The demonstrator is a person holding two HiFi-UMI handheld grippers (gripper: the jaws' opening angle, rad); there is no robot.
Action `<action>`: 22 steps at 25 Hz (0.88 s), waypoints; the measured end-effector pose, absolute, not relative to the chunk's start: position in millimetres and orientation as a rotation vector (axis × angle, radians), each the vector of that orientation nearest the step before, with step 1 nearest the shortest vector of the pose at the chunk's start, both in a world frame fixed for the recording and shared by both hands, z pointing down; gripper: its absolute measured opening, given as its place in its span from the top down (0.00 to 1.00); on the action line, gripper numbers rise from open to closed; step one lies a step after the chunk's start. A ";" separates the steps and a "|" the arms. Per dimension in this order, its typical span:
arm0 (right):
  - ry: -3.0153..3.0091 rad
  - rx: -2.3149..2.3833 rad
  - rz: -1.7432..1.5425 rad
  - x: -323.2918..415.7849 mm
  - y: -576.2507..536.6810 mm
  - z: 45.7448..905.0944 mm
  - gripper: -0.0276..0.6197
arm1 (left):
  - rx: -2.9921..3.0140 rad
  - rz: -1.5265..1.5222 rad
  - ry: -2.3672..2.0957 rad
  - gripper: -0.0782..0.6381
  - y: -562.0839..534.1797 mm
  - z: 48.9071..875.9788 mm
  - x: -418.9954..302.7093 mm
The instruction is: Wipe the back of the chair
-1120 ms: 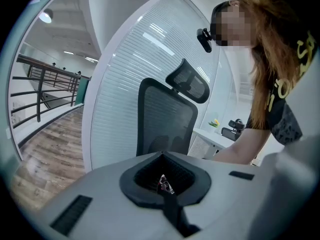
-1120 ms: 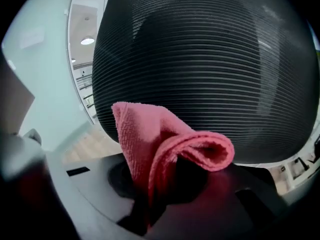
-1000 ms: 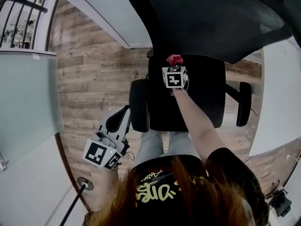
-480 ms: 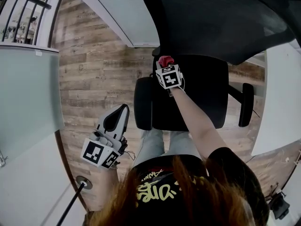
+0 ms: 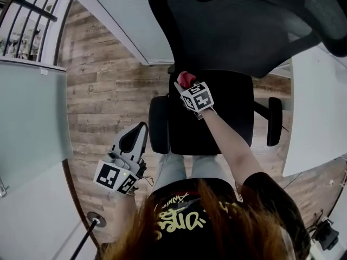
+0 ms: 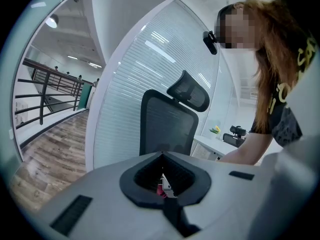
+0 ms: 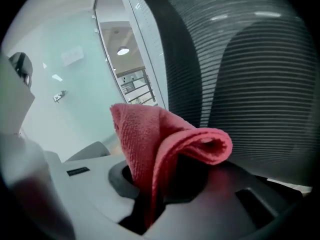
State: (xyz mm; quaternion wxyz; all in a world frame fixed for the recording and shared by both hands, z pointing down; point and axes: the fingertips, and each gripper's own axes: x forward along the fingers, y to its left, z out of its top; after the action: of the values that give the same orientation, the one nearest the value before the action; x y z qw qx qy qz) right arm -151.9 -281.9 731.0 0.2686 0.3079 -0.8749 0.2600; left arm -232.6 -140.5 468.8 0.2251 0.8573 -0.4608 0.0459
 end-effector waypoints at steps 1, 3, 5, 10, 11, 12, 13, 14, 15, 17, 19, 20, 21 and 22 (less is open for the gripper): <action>-2.369 0.837 0.693 -145.8 -280.8 723.4 0.88 | 2.371 0.126 -1.263 0.91 -141.6 466.0 -228.5; -2.387 0.853 0.656 -132.2 -281.0 705.6 0.88 | 2.392 0.123 -1.245 0.91 -146.1 459.2 -218.6; -2.412 0.869 0.611 -117.6 -282.6 684.7 0.88 | 2.420 0.117 -1.222 0.91 -152.5 451.6 -205.4; -2.488 0.932 0.541 -80.1 -282.8 631.6 0.88 | 2.492 0.096 -1.158 0.91 -170.1 434.4 -162.0; -2.503 0.941 0.531 -73.4 -282.2 620.7 0.88 | 2.506 0.090 -1.145 0.91 -173.6 430.6 -154.0; -2.520 0.948 0.518 -67.5 -281.1 609.3 0.88 | 2.518 0.086 -1.135 0.91 -176.7 426.9 -147.1; -2.536 0.955 0.502 -62.2 -279.8 597.5 0.88 | 2.529 0.083 -1.127 0.91 -179.1 423.5 -141.4; -2.551 0.962 0.486 -57.6 -277.8 585.9 0.88 | 2.537 0.082 -1.119 0.91 -180.6 420.3 -136.9; -2.566 0.968 0.472 -53.4 -274.9 574.7 0.88 | 2.543 0.082 -1.111 0.91 -181.0 417.3 -132.9; -2.593 0.975 0.435 -44.7 -268.3 553.7 0.88 | 2.557 0.081 -1.093 0.91 -180.6 411.6 -124.0; -2.615 0.986 0.384 -34.0 -263.5 533.3 0.88 | 2.580 0.080 -1.072 0.91 -181.3 405.8 -112.9; -2.627 0.993 0.362 -28.5 -261.0 523.0 0.88 | 2.593 0.079 -1.062 0.91 -182.1 402.7 -107.4; -2.641 0.999 0.345 -23.6 -257.7 512.6 0.88 | 2.604 0.077 -1.053 0.91 -182.7 399.3 -102.1; -2.658 1.004 0.334 -19.1 -253.8 501.7 0.88 | 2.616 0.074 -1.045 0.91 -183.2 395.5 -97.3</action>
State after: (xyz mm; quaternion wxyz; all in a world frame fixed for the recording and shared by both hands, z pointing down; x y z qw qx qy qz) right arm -19.1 -253.8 501.7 0.1400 0.3476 -0.9199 0.1156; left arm -97.3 -183.2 395.5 0.1613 0.9162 -0.3660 0.0258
